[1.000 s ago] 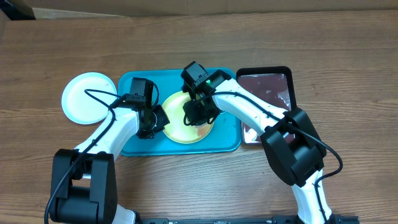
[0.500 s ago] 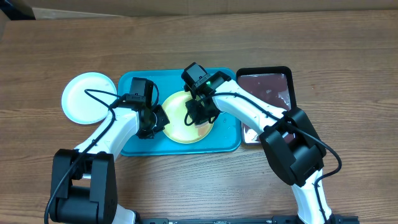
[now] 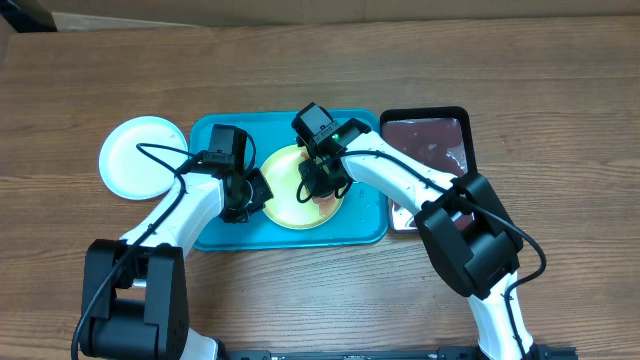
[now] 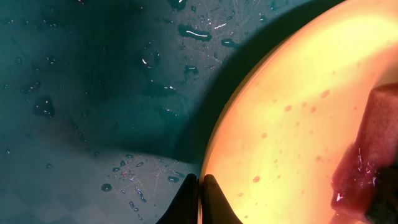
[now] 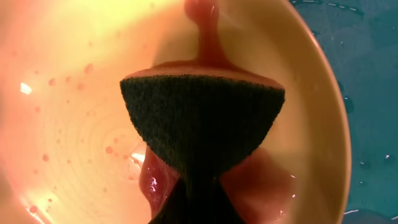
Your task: Clean dirty plates on tray and stack at the side
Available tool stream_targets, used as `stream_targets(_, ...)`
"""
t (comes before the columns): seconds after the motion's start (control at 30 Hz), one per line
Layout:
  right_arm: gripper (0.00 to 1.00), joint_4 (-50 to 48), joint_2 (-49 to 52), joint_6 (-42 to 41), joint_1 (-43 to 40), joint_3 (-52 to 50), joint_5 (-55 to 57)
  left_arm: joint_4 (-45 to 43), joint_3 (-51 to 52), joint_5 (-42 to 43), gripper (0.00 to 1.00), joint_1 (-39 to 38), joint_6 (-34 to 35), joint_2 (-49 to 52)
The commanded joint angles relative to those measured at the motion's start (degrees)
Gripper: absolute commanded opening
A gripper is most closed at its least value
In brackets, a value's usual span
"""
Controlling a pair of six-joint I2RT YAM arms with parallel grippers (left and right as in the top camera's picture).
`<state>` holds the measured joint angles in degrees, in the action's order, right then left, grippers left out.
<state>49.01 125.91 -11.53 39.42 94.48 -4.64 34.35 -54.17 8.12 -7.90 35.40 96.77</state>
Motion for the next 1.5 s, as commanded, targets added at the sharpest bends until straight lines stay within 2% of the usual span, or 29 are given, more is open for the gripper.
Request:
stream_targets(0.0, 0.04, -0.35, 3.34, -0.52, 0.35, -0.72, -1.70, -0.28, -0.46, 0.68, 0.04, -0.48, -0.70, 0.31)
stream_targets(0.27, 0.04, -0.46, 1.97, 1.20, -0.28, 0.70, -14.29, -0.31, -0.46, 0.50, 0.04, -0.48, -0.72, 0.31)
stream_targets(0.47, 0.04, 1.07, -2.23, 1.51, -3.54, 5.11, -15.34, -0.28, -0.46, 0.26, 0.04, -0.48, -0.72, 0.31)
stream_targets(0.57, 0.04, 2.60, -4.24, 2.99, -5.44, 6.56, -19.56, -0.28, -0.46, 0.26, 0.04, -0.48, -0.74, 0.31)
stream_targets(0.77, 0.04, 3.43, -5.31, 2.97, -8.87, 5.22, -28.09, -0.28, -0.46, 0.28, 0.04, -0.48, -0.72, 0.31)
stream_targets(0.87, 0.04, 1.95, -5.29, 2.95, -8.85, 3.45, -28.52, -0.31, -0.46, 0.28, 0.04, -0.48, -0.72, 0.31)
stream_targets(1.1, 0.04, -6.78, -5.25, 2.19, -8.31, -3.30, -33.92, -0.31, -0.46, 0.28, 0.04, -0.48, -0.72, 0.31)
stream_targets(1.47, 0.04, -24.57, -5.25, -3.56, -7.10, -14.56, -40.52, -0.31, -0.46, 0.31, 0.04, -0.48, -0.72, 0.31)
